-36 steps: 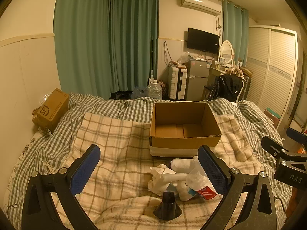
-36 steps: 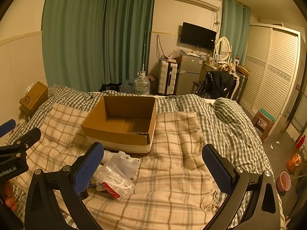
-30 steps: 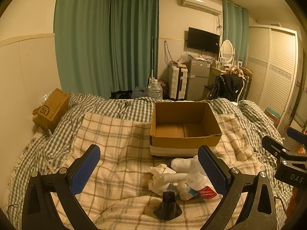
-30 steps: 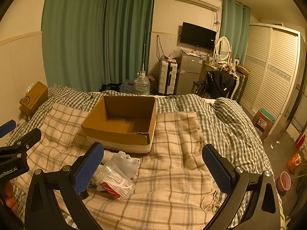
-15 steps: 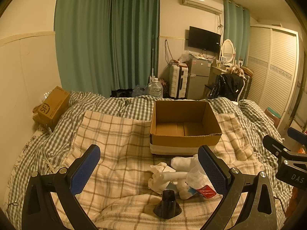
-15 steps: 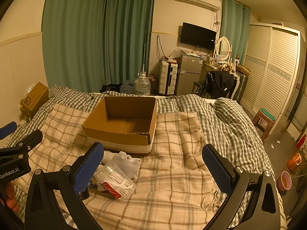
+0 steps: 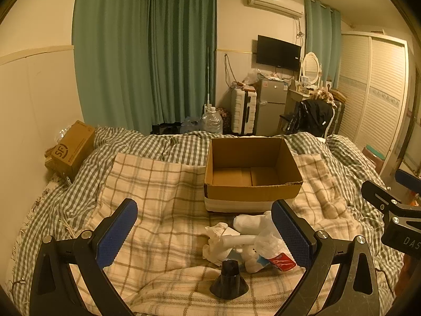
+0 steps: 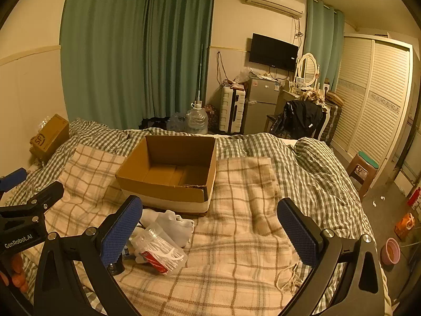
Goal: Organize objects
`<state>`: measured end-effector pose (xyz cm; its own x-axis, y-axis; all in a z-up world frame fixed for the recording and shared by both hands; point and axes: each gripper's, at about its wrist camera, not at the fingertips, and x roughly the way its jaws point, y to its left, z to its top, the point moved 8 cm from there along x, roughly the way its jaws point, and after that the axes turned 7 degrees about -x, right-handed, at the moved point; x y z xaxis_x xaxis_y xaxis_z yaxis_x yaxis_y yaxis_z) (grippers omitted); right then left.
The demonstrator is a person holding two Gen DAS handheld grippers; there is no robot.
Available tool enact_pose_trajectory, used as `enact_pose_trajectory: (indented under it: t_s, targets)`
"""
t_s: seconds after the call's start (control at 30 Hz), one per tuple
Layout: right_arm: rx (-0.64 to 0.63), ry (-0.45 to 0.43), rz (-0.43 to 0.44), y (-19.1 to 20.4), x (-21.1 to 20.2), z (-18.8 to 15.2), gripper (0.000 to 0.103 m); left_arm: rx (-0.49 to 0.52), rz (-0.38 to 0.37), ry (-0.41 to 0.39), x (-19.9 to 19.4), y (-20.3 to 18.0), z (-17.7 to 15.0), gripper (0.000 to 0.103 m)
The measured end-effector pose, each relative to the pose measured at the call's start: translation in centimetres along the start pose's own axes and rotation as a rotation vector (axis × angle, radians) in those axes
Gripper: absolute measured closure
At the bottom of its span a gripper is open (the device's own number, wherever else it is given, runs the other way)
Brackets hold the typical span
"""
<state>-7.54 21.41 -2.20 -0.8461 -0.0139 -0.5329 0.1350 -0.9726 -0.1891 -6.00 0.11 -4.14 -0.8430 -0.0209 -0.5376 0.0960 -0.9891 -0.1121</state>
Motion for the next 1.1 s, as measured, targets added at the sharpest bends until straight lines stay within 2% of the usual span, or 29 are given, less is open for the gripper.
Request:
enact_pose_trajectory:
  t_s: [0.9,1.1]
  targets:
    - [-0.002,0.034,0.023,0.2,1.1,-1.1,0.000,0.021,0.017,0.086,1.9,-0.5,-2.3,0.000]
    - [-0.010,0.055,0.027,0.6,1.7,-1.7,0.000,0.028,0.045,0.148,3.5,-0.2,-4.1,0.000]
